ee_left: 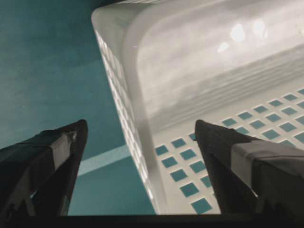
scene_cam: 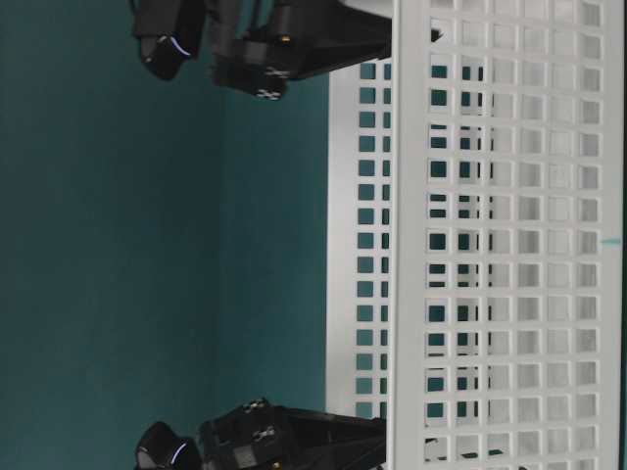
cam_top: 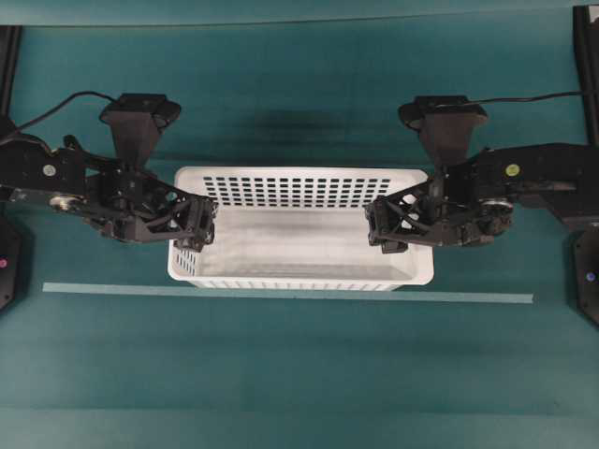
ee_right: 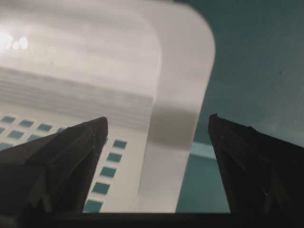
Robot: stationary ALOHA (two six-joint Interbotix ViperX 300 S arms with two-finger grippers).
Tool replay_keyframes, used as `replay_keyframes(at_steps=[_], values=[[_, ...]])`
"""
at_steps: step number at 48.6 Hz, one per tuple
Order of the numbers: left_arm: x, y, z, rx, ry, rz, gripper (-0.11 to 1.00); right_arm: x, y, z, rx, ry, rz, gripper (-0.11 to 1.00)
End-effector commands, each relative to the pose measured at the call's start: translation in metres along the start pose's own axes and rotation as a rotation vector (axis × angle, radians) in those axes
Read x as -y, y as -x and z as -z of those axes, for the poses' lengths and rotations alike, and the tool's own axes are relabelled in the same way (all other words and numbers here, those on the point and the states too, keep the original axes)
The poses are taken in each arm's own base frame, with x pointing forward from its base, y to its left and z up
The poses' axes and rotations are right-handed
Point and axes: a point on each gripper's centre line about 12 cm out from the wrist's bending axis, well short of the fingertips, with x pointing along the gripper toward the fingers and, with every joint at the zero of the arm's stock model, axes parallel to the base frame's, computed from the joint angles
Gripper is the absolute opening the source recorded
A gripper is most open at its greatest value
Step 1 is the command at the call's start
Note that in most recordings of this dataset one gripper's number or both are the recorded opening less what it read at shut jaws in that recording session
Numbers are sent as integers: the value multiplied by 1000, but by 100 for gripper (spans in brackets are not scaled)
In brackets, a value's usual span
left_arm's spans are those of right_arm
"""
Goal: Lift the white basket with both hands.
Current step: 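Lower both grippers onto the basket's short end rims and close them, then lift the white basket upward with both grippers holding its rims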
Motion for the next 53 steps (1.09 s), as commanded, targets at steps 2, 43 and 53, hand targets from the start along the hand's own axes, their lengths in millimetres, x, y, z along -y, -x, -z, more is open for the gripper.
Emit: replay_keyframes(at_steps=[2,43,53], values=[[3,-3,-2,4,2,2,96,-1,-6,-2,5,7,31,88],[4,-2,-2,8,2,17,12,-1,-12,0,6,-66,-18,22],[4,-2,-2,8,-4,18,12,-1,-12,0,7,-63,-14,22]])
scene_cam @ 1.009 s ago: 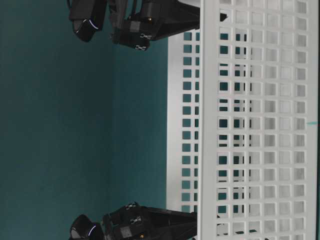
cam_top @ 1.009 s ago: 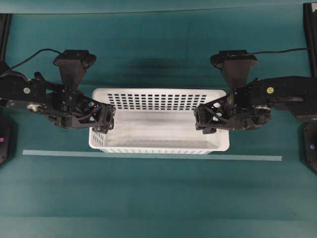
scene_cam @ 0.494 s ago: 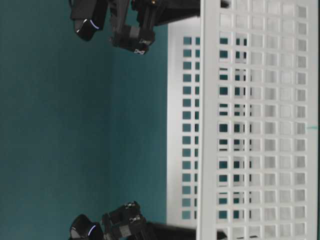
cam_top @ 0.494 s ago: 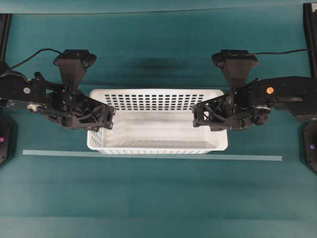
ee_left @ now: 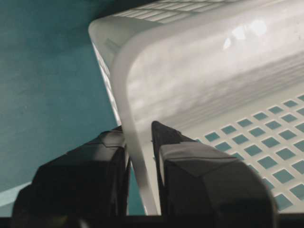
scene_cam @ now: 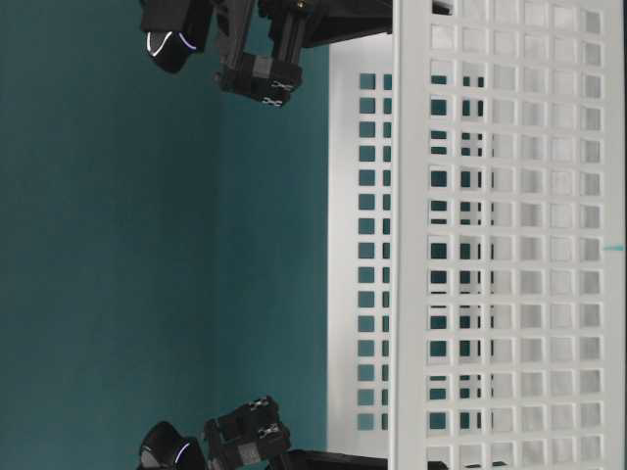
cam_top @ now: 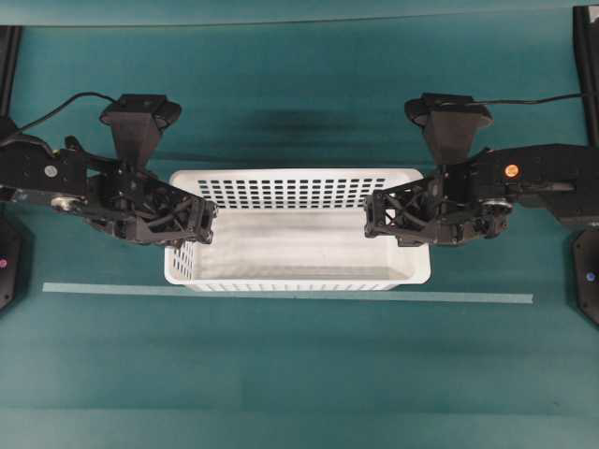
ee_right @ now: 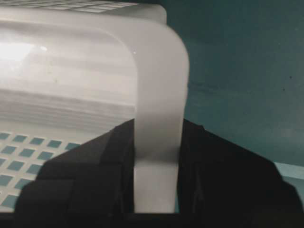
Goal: Lift the white basket with both hands.
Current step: 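Lift the white basket upward with both grippers holding its rims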
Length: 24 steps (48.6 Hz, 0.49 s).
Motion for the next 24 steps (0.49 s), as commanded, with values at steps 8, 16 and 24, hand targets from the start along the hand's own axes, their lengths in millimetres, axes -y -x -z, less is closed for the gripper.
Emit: replay_keyframes(at_steps=[8,16,24], values=[[6,3,-3,10,-12,21,12,1,-2,3,-11,8,25,22],[20,30,-8,34,-6,90,12,-2,19,1,-6,4,7,22],[32,63,-13,48,-3,123,12,-4,54,-1,-13,-10,-4,22]])
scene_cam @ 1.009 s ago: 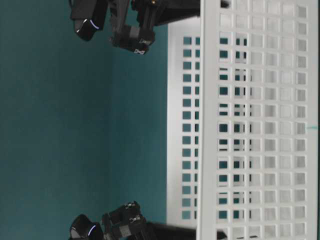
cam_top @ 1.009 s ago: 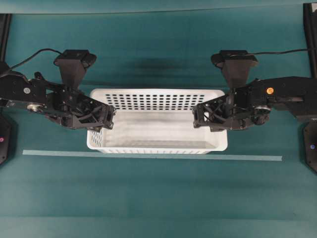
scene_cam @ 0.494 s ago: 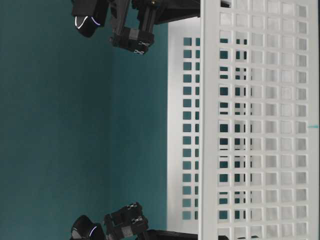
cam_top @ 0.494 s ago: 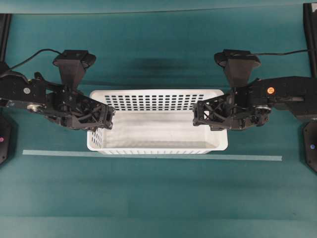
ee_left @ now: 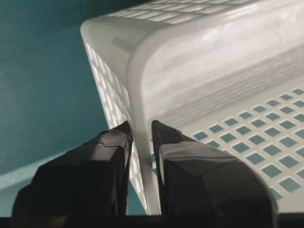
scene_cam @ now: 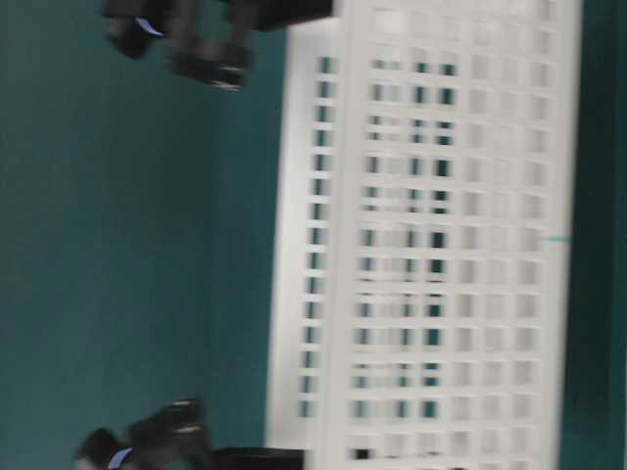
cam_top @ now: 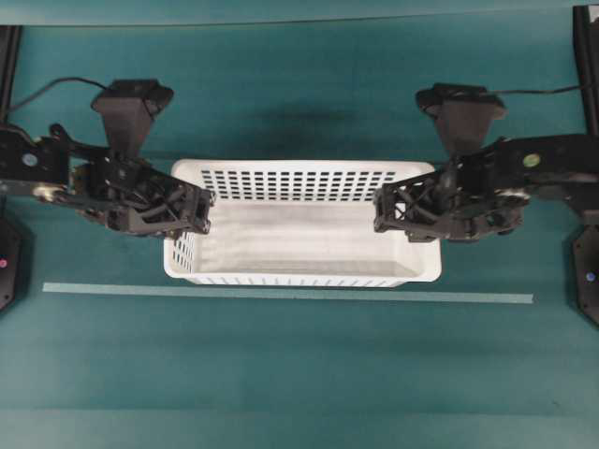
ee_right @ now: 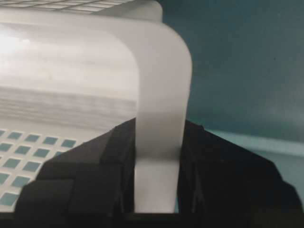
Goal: Lift the white basket with both hands.
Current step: 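Lift the white basket upward with both grippers holding its rims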
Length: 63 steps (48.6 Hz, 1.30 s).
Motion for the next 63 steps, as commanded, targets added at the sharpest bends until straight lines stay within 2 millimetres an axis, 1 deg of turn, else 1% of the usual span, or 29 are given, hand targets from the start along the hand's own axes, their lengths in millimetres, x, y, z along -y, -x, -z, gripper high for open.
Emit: replay_keyframes(at_steps=[1,6,10,15,24,32,38,54,57,63], values=[[18,25,-6,19,-6,50,12,-4,18,0,-2,7,-3,22],[26,43,-9,22,-5,56,12,-3,34,1,-11,2,6,22],[36,60,-12,30,-3,81,12,-5,44,2,-27,-7,4,22],[47,74,-16,40,-4,108,12,-11,57,4,-46,-9,-21,22],[66,92,-17,40,-16,141,12,-25,84,2,-49,20,-47,22],[69,98,-14,30,-23,135,12,-27,109,-1,-54,46,2,22],[75,106,-14,32,-25,153,12,-30,129,-3,-51,59,4,22],[97,155,-21,42,-25,185,12,-39,164,-5,-42,75,-45,22],[102,164,-23,48,-24,203,12,-41,173,-4,-42,84,-53,22],[113,175,-26,56,-27,234,12,-45,189,-4,-40,96,-69,22]])
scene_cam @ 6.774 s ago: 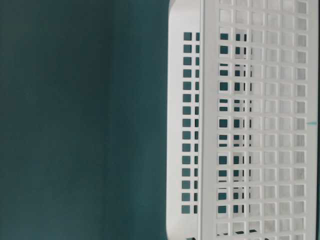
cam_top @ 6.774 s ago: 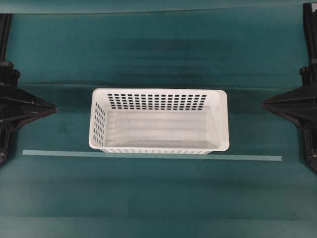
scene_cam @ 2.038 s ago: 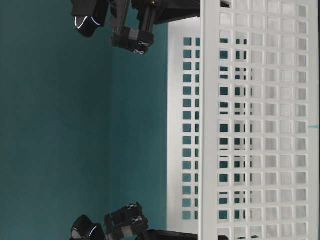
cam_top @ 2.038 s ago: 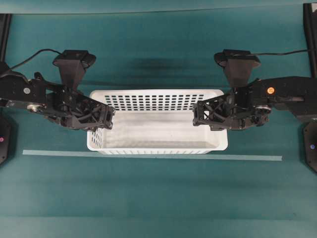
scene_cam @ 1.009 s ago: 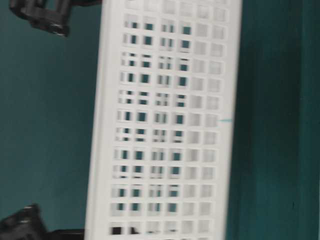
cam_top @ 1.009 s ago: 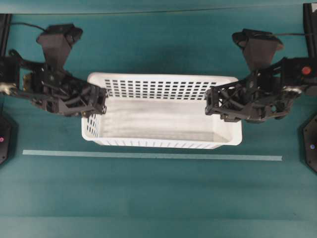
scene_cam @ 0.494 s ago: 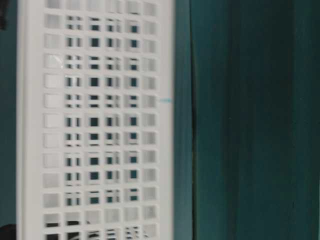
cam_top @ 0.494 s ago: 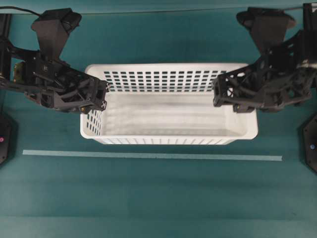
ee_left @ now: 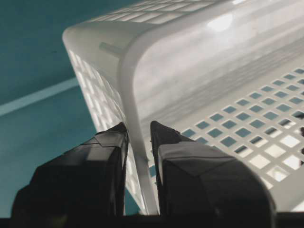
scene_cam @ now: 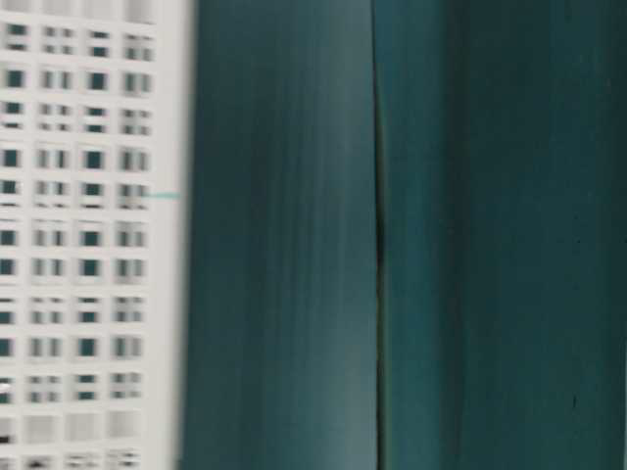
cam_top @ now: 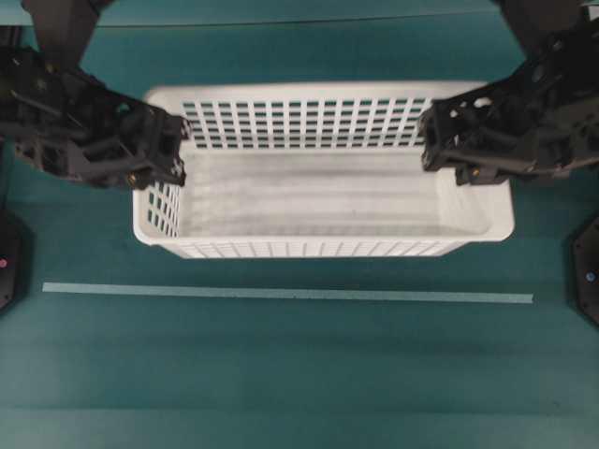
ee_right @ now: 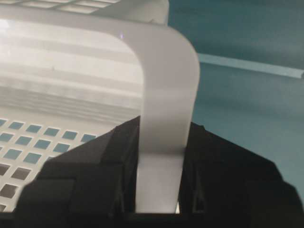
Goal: Lift the white basket with both hands.
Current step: 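Lift the white basket upward with both grippers holding its rims, then lower the held basket back down onto the table with both grippers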
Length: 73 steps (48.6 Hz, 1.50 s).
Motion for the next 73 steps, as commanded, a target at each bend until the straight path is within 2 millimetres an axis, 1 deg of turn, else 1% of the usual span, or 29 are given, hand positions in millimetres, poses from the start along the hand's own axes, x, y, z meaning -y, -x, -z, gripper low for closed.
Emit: replay_keyframes(at_steps=[1,6,10,19,26,34,40,46,54,62,73], values=[[27,21,-4,22,-14,101,12,-12,12,2,1,40,-37,22],[34,26,-6,23,-20,109,12,-15,21,5,0,51,-45,22],[35,29,-5,17,-22,95,12,-17,24,7,-3,61,-37,22],[37,37,-4,10,-26,86,12,-20,30,11,-7,73,-41,22],[39,43,-4,9,-29,88,12,-20,32,10,2,76,-40,22],[36,44,-3,1,-32,65,12,-19,34,11,0,76,-28,22],[35,44,-3,-3,-32,52,12,-19,33,10,1,72,-31,22],[33,43,-3,-4,-33,44,12,-19,27,9,-2,70,-18,21],[32,42,-2,-6,-35,37,12,-20,25,9,-3,71,-20,22],[28,41,-1,-15,-36,7,12,-19,19,9,-7,71,-3,22],[22,40,0,-19,-37,-4,12,-19,19,9,-6,69,-8,22]])
